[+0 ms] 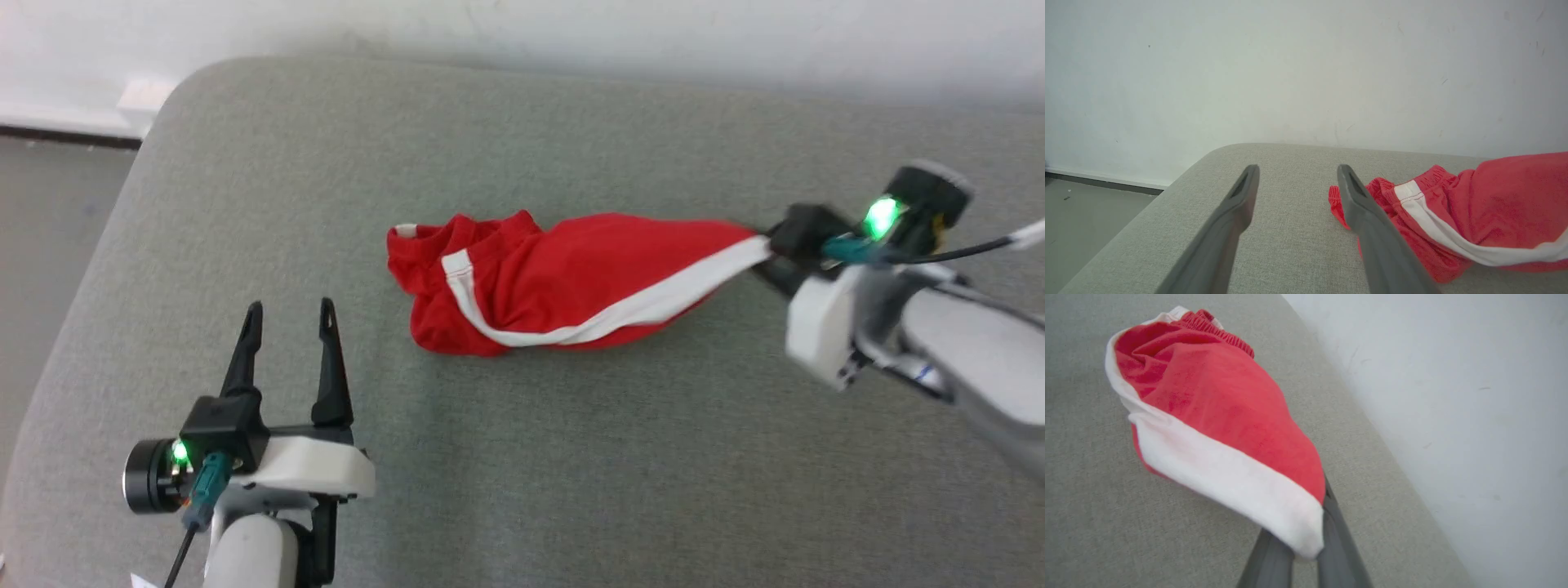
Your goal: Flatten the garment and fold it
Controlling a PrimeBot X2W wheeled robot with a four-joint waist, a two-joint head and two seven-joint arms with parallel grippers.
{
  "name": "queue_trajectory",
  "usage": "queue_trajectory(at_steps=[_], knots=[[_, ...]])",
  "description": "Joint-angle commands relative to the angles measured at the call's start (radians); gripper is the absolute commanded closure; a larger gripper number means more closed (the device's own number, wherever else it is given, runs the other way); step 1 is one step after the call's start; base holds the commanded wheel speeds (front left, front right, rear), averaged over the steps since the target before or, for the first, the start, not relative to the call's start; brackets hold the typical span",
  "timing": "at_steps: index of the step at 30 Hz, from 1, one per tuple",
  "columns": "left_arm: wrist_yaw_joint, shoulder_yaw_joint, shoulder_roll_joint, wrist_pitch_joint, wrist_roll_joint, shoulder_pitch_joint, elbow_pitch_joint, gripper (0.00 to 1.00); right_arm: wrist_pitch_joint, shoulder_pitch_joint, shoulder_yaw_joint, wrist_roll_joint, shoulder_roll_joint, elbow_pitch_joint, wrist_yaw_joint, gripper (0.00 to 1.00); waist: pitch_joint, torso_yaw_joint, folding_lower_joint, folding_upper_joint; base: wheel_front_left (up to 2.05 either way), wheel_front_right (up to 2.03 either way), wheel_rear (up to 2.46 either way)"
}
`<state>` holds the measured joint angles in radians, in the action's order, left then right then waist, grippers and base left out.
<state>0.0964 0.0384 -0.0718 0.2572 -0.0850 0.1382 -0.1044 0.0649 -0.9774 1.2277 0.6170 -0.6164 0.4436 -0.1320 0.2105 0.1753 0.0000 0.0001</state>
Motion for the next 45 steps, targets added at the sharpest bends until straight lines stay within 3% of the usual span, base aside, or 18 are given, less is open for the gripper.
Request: queue_trajectory(at_steps=[1, 5, 12, 15, 19, 20, 21, 22, 23, 30, 35, 39, 45], knots=[[-0.008, -0.011, 0.003, 0.005, 0.015, -0.022, 0.001, 0.0, 0.049, 0.006, -0.047, -0.038, -0.031, 0.007, 0.001, 1.0, -0.057, -0.055, 0.0, -0.0001, 0.0, 0.0, 0.0], [-0.013, -0.02, 0.005, 0.005, 0.018, -0.042, 0.003, 0.0, 0.089, 0.072, -0.122, -0.108, -0.078, -0.001, 0.001, 1.0, -0.083, -0.077, 0.0, -0.0001, 0.0, 0.0, 0.0], [-0.023, -0.026, 0.012, 0.005, 0.022, -0.077, 0.001, 0.0, 0.067, 0.426, -0.267, -0.169, -0.136, -0.033, 0.001, 1.0, -0.122, -0.108, 0.0, -0.0001, 0.0, 0.0, 0.0], [-0.027, -0.023, 0.014, 0.005, 0.025, -0.087, -0.001, 0.0, 0.051, 0.634, -0.354, -0.166, -0.114, -0.014, 0.001, 1.0, -0.131, -0.112, 0.0, -0.0001, 0.0, 0.0, 0.0], [-0.031, -0.022, 0.015, 0.005, 0.028, -0.093, -0.006, 0.0, 0.044, 0.753, -0.417, -0.147, -0.07, -0.005, 0.001, 1.0, -0.136, -0.115, 0.0, -0.0001, 0.0, 0.0, 0.0], [-0.032, -0.021, 0.016, 0.005, 0.03, -0.094, -0.008, 0.0, 0.05, 0.781, -0.443, -0.144, -0.056, -0.005, 0.001, 0.93, -0.138, -0.118, 0.0, -0.0001, 0.0, 0.0, 0.0], [-0.033, -0.022, 0.016, 0.005, 0.031, -0.095, -0.01, 0.0, 0.058, 0.803, -0.472, -0.138, -0.041, -0.008, 0.001, 0.62, -0.141, -0.121, 0.0, -0.0001, 0.0, 0.0, 0.0], [-0.035, -0.022, 0.016, 0.005, 0.033, -0.096, -0.014, 0.0, 0.07, 0.819, -0.507, -0.139, -0.028, -0.013, 0.001, 0.04, -0.144, -0.126, 0.0, -0.0001, 0.0, 0.0, 0.0], [-0.039, -0.022, 0.015, 0.005, 0.036, -0.096, -0.016, 0.0, 0.085, 0.83, -0.546, -0.149, -0.018, -0.019, 0.001, 0.0, -0.147, -0.13, 0.0, -0.0001, 0.0, 0.0, 0.0], [-0.084, -0.006, -0.023, 0.005, 0.064, -0.018, -0.018, 0.0, 0.163, 0.915, -0.857, -0.293, 0.077, -0.177, 0.001, 0.0, -0.159, -0.147, 0.0, -0.0001, 0.0, 0.0, 0.0], [-0.147, 0.032, -0.079, 0.005, 0.088, 0.141, -0.069, 0.0, 0.188, 0.986, -1.078, -0.45, 0.224, -0.372, 0.001, 0.0, -0.149, -0.167, 0.0, -0.0001, 0.0, 0.0, 0.0], [-0.197, 0.091, -0.114, -0.006, 0.097, 0.309, -0.16, 0.0, 0.194, 1.022, -1.167, -0.536, 0.343, -0.481, 0.001, 0.0, -0.128, -0.191, 0.0, -0.0001, 0.0, 0.0, 0.0], [-0.226, 0.306, -0.13, -0.184, 0.011, 0.59, -0.332, 0.0, 0.196, 1.031, -1.214, -0.6, 0.45, -0.524, 0.001, 0.0, -0.072, -0.229, 0.0, -0.0001, 0.0, 0.0, 0.0]])
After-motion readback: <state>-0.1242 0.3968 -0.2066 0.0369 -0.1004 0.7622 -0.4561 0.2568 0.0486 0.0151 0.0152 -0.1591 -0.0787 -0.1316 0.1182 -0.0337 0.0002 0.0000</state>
